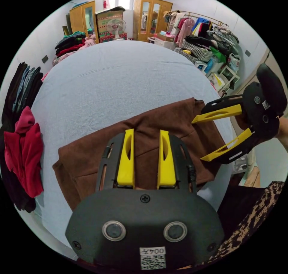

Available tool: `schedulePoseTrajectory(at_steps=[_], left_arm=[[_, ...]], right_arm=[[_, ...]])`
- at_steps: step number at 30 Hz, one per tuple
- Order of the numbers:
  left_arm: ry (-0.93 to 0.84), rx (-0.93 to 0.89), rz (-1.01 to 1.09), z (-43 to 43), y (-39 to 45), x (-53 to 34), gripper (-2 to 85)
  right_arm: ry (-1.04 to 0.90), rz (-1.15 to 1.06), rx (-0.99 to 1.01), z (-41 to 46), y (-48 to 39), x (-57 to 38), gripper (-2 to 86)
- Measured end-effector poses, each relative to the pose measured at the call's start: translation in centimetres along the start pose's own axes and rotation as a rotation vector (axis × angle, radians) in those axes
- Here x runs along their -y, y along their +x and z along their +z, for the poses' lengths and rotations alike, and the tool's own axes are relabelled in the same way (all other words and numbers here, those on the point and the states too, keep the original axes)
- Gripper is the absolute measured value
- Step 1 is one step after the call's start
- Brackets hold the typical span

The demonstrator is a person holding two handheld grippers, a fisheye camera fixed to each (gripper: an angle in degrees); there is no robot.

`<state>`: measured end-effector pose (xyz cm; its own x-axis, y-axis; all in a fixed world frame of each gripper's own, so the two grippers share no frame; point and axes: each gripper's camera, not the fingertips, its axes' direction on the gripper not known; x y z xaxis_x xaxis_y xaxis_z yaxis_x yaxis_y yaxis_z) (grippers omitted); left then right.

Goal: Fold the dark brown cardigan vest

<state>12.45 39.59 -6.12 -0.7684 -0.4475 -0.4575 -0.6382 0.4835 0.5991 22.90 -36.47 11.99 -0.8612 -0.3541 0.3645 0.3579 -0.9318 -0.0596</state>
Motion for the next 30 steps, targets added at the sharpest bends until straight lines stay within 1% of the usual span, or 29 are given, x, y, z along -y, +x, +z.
schedulePoseTrajectory(at_steps=[3,6,8,10,12,13,17,19,21,23,24,27,30], left_arm=[[-0.026,-0.002,0.011,-0.5,-0.2,0.6,12.0],[-0.026,-0.068,-0.006,-2.9,-1.6,0.4,12.5],[0.026,-0.073,-0.065,-5.8,-3.9,-2.1,12.3],[0.041,-0.067,-0.123,-7.0,-5.9,-4.8,11.9],[0.014,-0.037,-0.162,-6.9,-7.9,-7.5,11.3],[-0.028,-0.013,-0.182,-6.2,-9.1,-9.0,10.6],[0.066,-0.046,-0.223,-6.4,-12.0,-12.7,8.3],[0.060,-0.092,-0.250,-6.8,-12.9,-12.5,8.7],[0.029,-0.058,-0.266,-7.9,-13.0,-11.6,9.4],[0.098,-0.030,-0.215,-10.2,-12.3,-10.5,10.3],[0.106,-0.030,-0.201,-10.5,-12.2,-10.0,10.7],[0.076,-0.021,-0.167,-9.9,-12.9,-6.5,12.4],[-0.007,-0.013,-0.133,-7.6,-13.6,-3.4,13.1]], right_arm=[[0.009,0.009,0.004,0.3,-0.3,0.7,18.3],[-0.013,0.011,0.004,0.7,-0.6,1.8,18.3],[-0.038,0.015,0.003,0.9,-0.8,2.8,18.3],[-0.047,0.021,0.006,1.2,-0.9,3.5,18.4],[-0.054,0.021,0.004,1.4,-1.1,4.0,18.4],[-0.057,0.022,0.003,1.5,-1.2,4.4,18.4],[-0.053,0.026,0.001,1.9,-1.5,5.4,18.4],[-0.052,0.031,0.002,2.1,-1.6,5.8,18.4],[-0.056,0.038,0.000,2.3,-1.7,6.2,18.4],[-0.057,0.046,-0.001,2.5,-1.9,6.7,18.4],[-0.056,0.048,-0.001,2.5,-1.9,6.9,18.4],[-0.052,0.052,0.001,2.8,-2.0,7.4,18.4],[-0.068,0.051,0.001,3.0,-2.1,8.2,18.4]])
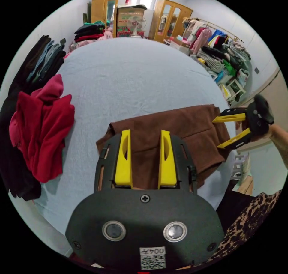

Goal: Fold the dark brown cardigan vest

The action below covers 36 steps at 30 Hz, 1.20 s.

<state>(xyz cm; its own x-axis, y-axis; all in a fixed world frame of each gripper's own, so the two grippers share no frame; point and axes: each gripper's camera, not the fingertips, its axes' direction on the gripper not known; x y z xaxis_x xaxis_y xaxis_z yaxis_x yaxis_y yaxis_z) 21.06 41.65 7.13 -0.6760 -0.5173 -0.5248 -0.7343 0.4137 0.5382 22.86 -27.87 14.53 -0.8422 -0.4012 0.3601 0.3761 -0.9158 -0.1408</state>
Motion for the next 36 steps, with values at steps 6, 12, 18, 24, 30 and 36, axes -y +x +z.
schedulePoseTrajectory(at_steps=[6,12,18,24,30,36], left_arm=[[0.009,0.010,0.013,1.0,-1.0,-0.2,11.5],[0.064,-0.036,-0.037,-3.0,0.5,-0.2,10.4],[0.054,-0.096,0.071,-1.3,7.4,2.5,9.4],[0.009,-0.108,0.108,1.0,10.9,5.0,8.8],[-0.041,-0.095,0.037,2.6,10.2,5.8,6.2],[-0.029,-0.080,0.006,2.7,9.4,5.7,3.2]], right_arm=[[-0.012,-0.001,0.003,0.3,-0.2,1.2,18.4],[-0.010,0.005,-0.002,0.6,-0.4,2.0,18.4],[-0.044,0.024,0.002,0.8,-0.4,2.9,18.3],[-0.027,0.037,0.004,0.9,-0.3,3.1,18.1],[-0.075,0.053,0.010,1.1,-0.2,3.9,18.2],[-0.123,0.034,0.013,1.2,-0.2,4.5,18.1]])
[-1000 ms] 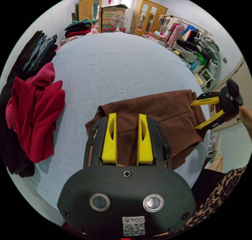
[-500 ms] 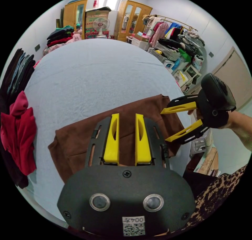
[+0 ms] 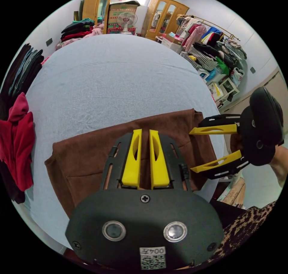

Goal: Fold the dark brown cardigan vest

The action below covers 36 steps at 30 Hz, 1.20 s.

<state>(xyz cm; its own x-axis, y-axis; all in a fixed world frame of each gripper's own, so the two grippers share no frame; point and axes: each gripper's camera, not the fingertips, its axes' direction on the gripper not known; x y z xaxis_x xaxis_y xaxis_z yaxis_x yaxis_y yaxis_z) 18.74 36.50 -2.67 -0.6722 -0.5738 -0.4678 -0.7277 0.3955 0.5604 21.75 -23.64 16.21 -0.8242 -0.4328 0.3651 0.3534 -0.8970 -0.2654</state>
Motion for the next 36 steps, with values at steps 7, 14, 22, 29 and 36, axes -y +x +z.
schedulePoseTrajectory(at_steps=[7,14,22,29,36], left_arm=[[-0.015,-0.028,-0.005,-0.5,-1.2,0.4,2.3],[0.085,0.006,-0.023,-7.1,-5.4,-5.2,2.2],[0.049,0.075,-0.209,-9.4,-12.7,-17.1,2.3],[-0.008,0.076,-0.251,-5.5,-15.3,-19.0,2.2],[-0.036,0.098,-0.238,-3.2,-15.7,-18.6,2.4]], right_arm=[[0.030,0.004,0.002,0.1,0.1,-0.9,18.1],[0.033,0.009,0.005,0.2,0.2,-1.8,18.2],[0.136,-0.010,0.001,0.3,0.1,-4.6,18.4],[0.107,0.026,0.005,0.2,0.6,-5.6,18.0],[0.057,0.005,0.008,-0.2,1.0,-6.4,18.4]])
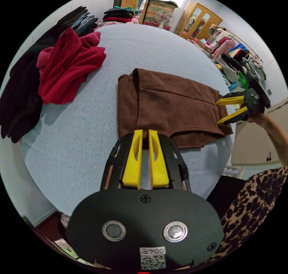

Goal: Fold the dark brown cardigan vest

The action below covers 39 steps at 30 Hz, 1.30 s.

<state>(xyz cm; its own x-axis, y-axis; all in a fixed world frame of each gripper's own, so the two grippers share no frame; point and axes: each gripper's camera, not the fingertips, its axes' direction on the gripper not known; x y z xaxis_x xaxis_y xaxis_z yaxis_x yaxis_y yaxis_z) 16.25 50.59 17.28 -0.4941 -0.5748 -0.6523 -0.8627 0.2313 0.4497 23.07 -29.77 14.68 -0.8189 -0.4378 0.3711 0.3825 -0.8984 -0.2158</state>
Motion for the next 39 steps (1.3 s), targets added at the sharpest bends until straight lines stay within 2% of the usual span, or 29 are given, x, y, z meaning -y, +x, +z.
schedulePoseTrajectory(at_steps=[7,12,18,23,30,33,34,38,39], left_arm=[[0.002,-0.007,-0.025,0.5,-0.1,-1.1,2.3],[0.040,-0.030,0.031,0.8,3.1,-1.8,2.5],[-0.001,-0.066,0.262,5.6,12.1,-0.6,2.7],[-0.100,-0.017,0.505,12.1,20.4,-0.9,2.6],[-0.161,-0.002,0.533,16.7,22.7,-2.2,3.5],[-0.166,-0.024,0.520,17.9,22.6,-2.9,4.7],[-0.169,-0.030,0.517,18.2,22.7,-3.2,5.5],[-0.101,-0.038,0.556,16.9,24.0,-4.9,6.8],[-0.085,-0.036,0.569,16.6,24.5,-5.3,6.9]], right_arm=[[-0.005,-0.006,0.001,-0.5,0.9,-1.8,18.4],[-0.008,-0.020,-0.002,-0.9,1.7,-3.1,18.3],[0.013,-0.013,-0.006,-1.4,3.2,-5.3,18.3],[-0.028,-0.027,-0.003,-1.9,4.7,-6.7,18.3],[0.094,-0.036,0.029,-2.6,7.9,-11.0,14.9],[0.194,0.046,0.229,-3.6,11.9,-15.0,10.1],[0.267,0.110,0.383,-3.7,14.1,-17.4,9.7],[0.493,0.410,0.935,-0.2,20.5,-26.5,14.4],[0.514,0.454,0.975,0.5,20.9,-27.5,14.6]])
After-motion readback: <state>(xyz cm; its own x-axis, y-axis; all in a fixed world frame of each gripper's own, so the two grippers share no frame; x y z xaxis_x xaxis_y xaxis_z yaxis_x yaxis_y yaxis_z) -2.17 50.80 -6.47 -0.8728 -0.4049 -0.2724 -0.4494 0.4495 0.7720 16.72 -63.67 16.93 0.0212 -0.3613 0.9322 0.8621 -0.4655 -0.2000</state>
